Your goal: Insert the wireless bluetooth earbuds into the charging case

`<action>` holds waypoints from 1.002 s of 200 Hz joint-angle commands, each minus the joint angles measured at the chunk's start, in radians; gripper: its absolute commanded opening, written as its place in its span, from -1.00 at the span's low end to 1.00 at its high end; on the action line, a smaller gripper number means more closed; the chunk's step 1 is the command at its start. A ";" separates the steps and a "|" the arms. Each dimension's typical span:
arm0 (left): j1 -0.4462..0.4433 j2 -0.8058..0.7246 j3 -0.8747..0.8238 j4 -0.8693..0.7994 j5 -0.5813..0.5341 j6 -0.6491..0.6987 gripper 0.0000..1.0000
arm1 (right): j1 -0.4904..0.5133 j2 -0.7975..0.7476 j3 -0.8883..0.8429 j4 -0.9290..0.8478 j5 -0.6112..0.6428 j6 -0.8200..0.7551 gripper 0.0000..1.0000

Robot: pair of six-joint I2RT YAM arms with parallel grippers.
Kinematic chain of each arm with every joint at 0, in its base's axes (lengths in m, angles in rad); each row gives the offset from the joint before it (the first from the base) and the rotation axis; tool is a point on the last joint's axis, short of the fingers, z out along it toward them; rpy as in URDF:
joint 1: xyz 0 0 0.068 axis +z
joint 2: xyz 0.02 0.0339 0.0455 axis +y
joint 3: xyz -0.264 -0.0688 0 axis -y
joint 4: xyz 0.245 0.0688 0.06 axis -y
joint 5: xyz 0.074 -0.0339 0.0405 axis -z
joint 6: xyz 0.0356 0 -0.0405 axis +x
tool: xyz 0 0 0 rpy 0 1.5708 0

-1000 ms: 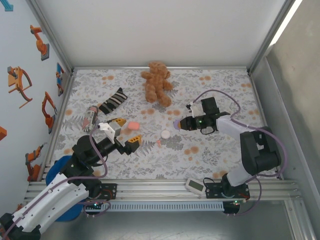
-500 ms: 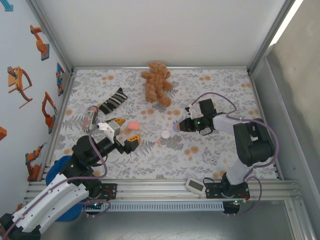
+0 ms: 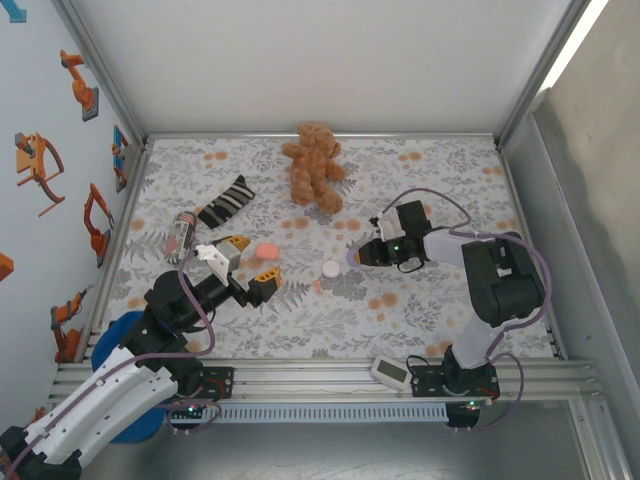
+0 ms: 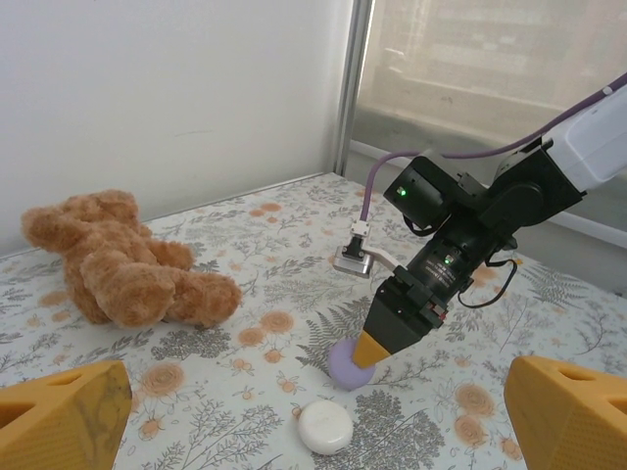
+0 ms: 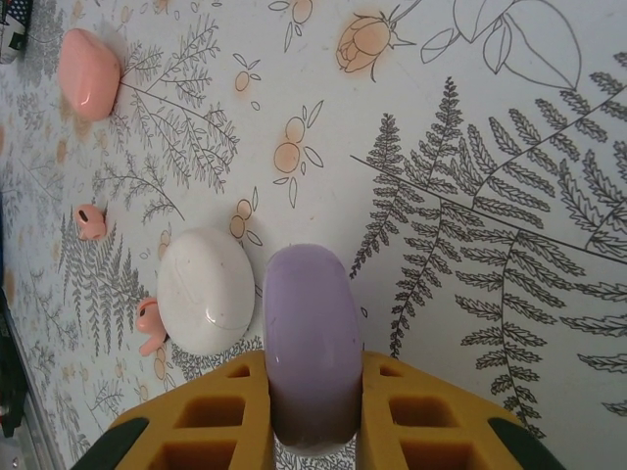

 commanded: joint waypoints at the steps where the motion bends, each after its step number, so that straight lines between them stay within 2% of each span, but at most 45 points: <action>1: -0.003 0.000 0.013 0.005 -0.007 -0.011 0.93 | -0.006 0.007 -0.017 0.012 0.019 0.012 -0.55; 72: -0.001 -0.013 0.013 -0.009 -0.008 -0.006 0.93 | -0.006 -0.015 -0.012 -0.016 0.081 0.013 -0.40; 152: -0.003 -0.054 -0.021 -0.036 -0.080 -0.012 0.93 | -0.006 -0.125 0.011 -0.133 0.184 -0.038 -0.20; 200: 0.000 -0.043 -0.015 -0.089 -0.219 -0.007 0.93 | -0.007 -0.258 -0.025 -0.130 0.186 -0.054 -0.03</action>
